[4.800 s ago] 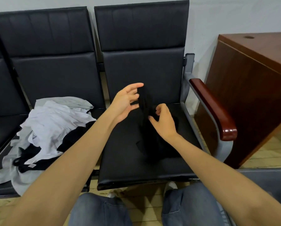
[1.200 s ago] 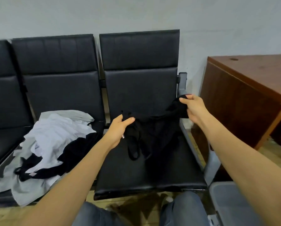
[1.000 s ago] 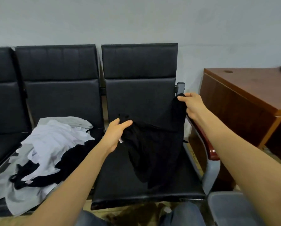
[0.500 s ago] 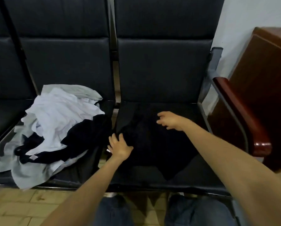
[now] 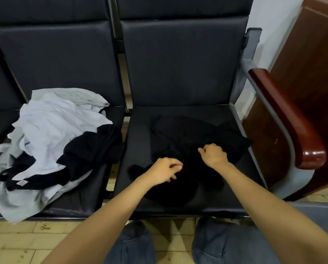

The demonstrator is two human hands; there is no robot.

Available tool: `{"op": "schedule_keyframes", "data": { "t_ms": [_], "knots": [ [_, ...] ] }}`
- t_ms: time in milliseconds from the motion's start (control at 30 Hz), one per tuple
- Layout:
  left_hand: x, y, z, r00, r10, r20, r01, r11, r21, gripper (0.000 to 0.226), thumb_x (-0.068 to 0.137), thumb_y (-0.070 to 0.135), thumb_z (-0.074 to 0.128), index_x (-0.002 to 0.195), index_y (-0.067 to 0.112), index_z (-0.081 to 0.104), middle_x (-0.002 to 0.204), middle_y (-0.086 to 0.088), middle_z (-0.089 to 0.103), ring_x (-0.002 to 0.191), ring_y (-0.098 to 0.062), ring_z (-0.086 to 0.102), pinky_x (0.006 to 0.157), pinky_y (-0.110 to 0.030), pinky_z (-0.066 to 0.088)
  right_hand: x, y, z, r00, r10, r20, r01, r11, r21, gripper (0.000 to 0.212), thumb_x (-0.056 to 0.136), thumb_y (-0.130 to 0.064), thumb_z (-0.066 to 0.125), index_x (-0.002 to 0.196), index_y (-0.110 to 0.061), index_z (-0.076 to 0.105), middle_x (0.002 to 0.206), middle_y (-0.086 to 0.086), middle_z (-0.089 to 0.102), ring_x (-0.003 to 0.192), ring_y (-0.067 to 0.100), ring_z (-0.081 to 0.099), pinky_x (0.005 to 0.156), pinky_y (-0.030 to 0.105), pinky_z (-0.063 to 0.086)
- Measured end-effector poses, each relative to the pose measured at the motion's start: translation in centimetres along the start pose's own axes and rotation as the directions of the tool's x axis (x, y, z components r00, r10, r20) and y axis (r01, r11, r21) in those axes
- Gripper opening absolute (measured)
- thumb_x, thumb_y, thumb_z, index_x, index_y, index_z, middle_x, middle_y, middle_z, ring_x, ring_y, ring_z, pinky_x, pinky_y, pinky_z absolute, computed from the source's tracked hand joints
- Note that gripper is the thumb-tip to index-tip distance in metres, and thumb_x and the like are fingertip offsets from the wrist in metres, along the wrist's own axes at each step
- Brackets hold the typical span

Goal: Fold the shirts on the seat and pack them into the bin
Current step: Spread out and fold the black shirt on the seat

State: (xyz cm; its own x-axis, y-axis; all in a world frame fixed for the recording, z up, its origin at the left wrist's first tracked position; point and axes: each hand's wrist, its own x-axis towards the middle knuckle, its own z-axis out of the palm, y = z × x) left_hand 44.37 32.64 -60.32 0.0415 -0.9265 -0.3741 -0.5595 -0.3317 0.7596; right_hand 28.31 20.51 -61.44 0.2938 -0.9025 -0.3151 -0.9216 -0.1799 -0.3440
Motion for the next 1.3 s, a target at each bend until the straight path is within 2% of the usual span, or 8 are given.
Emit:
{"op": "schedule_keyframes", "data": {
  "t_ms": [133,300,400,533,667,867,1033,1300],
  "knots": [
    [3.6,-1.0,-1.3,0.957,0.064,-0.282,0.017,0.96,0.278,0.032,0.097,0.018,0.051,0.127,0.015,0.059,0.134,-0.002,0.054,0.125,-0.02,0.049,0.102,-0.027,0.037,0.1,-0.4,1.1,0.994,-0.093,-0.052,0.098,0.99,0.101,0.04,0.098,-0.034,0.046,0.135,-0.017,0.046,0.137,0.011,0.045,0.127,0.032,0.04,0.102,0.046,0.038],
    [7.0,-1.8,-1.7,0.985,-0.002,-0.171,0.121,0.717,0.687,0.052,0.099,0.037,0.041,0.148,0.023,0.029,0.155,-0.004,0.023,0.142,-0.027,0.018,0.115,-0.047,0.015,-0.2,-0.2,1.7,0.981,-0.18,0.067,0.186,0.978,-0.093,0.041,0.095,-0.04,0.052,0.134,-0.025,0.048,0.142,0.001,0.036,0.134,0.029,0.029,0.11,0.049,0.029],
    [7.2,-2.4,-3.0,0.919,-0.008,-0.395,0.282,0.713,0.642,0.034,0.097,0.021,0.044,0.129,0.013,0.049,0.133,-0.013,0.048,0.122,-0.032,0.044,0.1,-0.044,0.033,-0.4,0.7,2.3,0.97,-0.237,-0.045,0.23,0.965,-0.122,0.025,0.094,-0.027,0.056,0.118,-0.019,0.059,0.124,0.004,0.048,0.119,0.026,0.042,0.097,0.037,0.038],
    [6.1,-4.0,-4.1,0.785,-0.078,-0.615,0.5,0.667,0.553,0.034,0.089,0.009,0.05,0.123,0.009,0.051,0.134,-0.018,0.038,0.125,-0.036,0.033,0.104,-0.045,0.026,-1.4,1.9,2.1,0.895,-0.289,-0.339,0.394,0.869,0.3,0.009,0.091,-0.016,0.061,0.099,-0.015,0.063,0.106,0.0,0.058,0.105,0.016,0.049,0.092,0.028,0.04],
    [6.0,-2.7,-2.7,0.825,0.198,-0.53,0.092,0.878,0.47,0.045,0.082,-0.001,0.054,0.126,0.007,0.052,0.142,-0.016,0.033,0.131,-0.035,0.03,0.107,-0.038,0.026,-2.4,2.7,-1.0,0.847,-0.512,0.142,0.417,0.807,0.418,0.008,0.086,-0.024,0.069,0.091,-0.019,0.071,0.095,-0.009,0.07,0.093,0.0,0.061,0.082,0.014,0.043],
    [8.3,-0.8,0.4,0.993,0.074,-0.095,-0.007,0.823,0.568,0.051,0.098,0.036,0.046,0.146,0.022,0.034,0.154,-0.002,0.025,0.141,-0.024,0.021,0.114,-0.04,0.023,1.6,4.8,-1.0,0.94,-0.036,-0.34,0.16,0.925,0.344,0.031,0.09,-0.017,0.062,0.121,-0.016,0.059,0.123,0.01,0.055,0.118,0.026,0.05,0.095,0.032,0.04],
    [10.8,0.9,-0.7,0.898,0.172,-0.406,0.128,0.779,0.614,0.033,0.103,0.027,0.033,0.127,0.015,0.052,0.117,-0.011,0.063,0.108,-0.03,0.057,0.092,-0.037,0.034,6.3,5.9,-3.1,0.975,0.184,-0.127,-0.168,0.978,0.125,0.054,0.096,-0.024,0.055,0.144,-0.02,0.031,0.146,0.014,0.032,0.136,0.036,0.024,0.107,0.047,0.03],
    [17.6,3.0,-2.0,0.987,0.07,-0.146,0.054,0.71,0.702,0.049,0.099,0.023,0.047,0.146,0.02,0.033,0.142,-0.008,0.042,0.13,-0.029,0.032,0.104,-0.041,0.025,10.4,6.5,-4.1,0.975,0.222,-0.026,-0.223,0.974,-0.049,0.032,0.09,-0.02,0.064,0.119,-0.008,0.058,0.115,0.012,0.061,0.107,0.03,0.057,0.085,0.036,0.051]
  ]
}}
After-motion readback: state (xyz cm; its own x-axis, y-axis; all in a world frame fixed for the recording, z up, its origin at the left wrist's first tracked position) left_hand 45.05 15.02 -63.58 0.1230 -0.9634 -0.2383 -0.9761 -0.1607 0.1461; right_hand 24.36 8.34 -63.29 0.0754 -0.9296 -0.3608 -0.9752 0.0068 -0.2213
